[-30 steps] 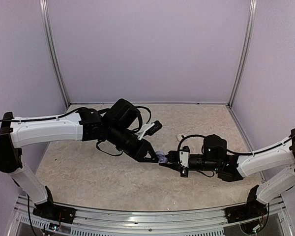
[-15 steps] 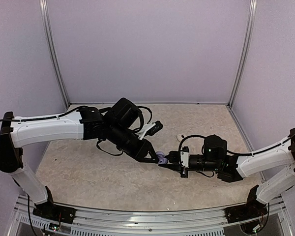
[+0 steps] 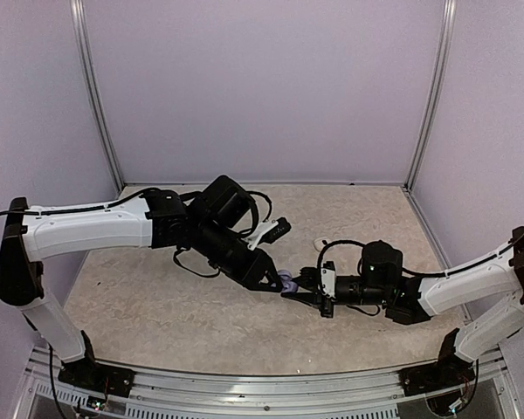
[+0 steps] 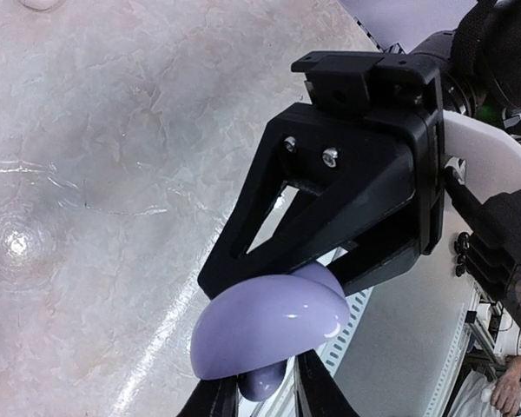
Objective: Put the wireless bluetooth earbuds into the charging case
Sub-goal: Place the right earbud in the right side groove of the charging case, then move the right earbud to the center of the board.
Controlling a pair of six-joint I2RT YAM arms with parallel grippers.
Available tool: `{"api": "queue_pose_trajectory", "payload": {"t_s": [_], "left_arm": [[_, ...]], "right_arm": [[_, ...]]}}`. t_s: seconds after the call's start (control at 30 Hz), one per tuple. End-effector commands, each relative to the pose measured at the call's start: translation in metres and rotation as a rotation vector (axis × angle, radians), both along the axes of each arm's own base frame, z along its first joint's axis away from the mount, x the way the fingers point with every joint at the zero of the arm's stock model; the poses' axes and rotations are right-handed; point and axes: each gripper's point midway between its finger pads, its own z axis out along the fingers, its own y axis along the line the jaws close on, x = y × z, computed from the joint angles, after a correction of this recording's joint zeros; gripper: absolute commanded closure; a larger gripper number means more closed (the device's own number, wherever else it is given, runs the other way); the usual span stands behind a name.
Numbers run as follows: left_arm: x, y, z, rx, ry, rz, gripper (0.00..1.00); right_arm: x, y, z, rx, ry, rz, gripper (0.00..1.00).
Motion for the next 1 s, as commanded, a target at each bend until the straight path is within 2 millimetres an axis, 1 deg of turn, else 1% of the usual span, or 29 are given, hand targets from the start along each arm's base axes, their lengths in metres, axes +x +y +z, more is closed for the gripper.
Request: {"api": "queue_pose_trajectory", "payload": {"t_s": [0.0,0.2,0.43,0.63,0.83,0.97], "left_arm": [[0.021,-0.006,0.003,-0.005,-0.073,0.051,0.72],[0.022,-0.005,0.006,-0.008,-0.085,0.059,0.68],[0.021,-0.003,0.014,-0.037,-0.126,0.053,0.6],[0.013,0.001,0.036,-0.106,-0.218,0.019,0.5],[0.006,0.007,0.051,-0.165,-0.267,0.0,0.37],[-0.003,0.011,0.059,-0.202,-0.294,-0.03,0.3]], "right_arm": [[-0.025,0.009,0.042,0.145,-0.069,0.128,0.98],[-0.025,0.008,0.042,0.15,-0.069,0.119,0.98],[-0.022,0.006,0.041,0.147,-0.063,0.097,0.98],[-0.019,0.005,0.042,0.147,-0.057,0.083,0.98],[-0.017,0.004,0.044,0.155,-0.046,0.077,0.99],[-0.016,0.003,0.045,0.163,-0.034,0.073,0.99]]}}
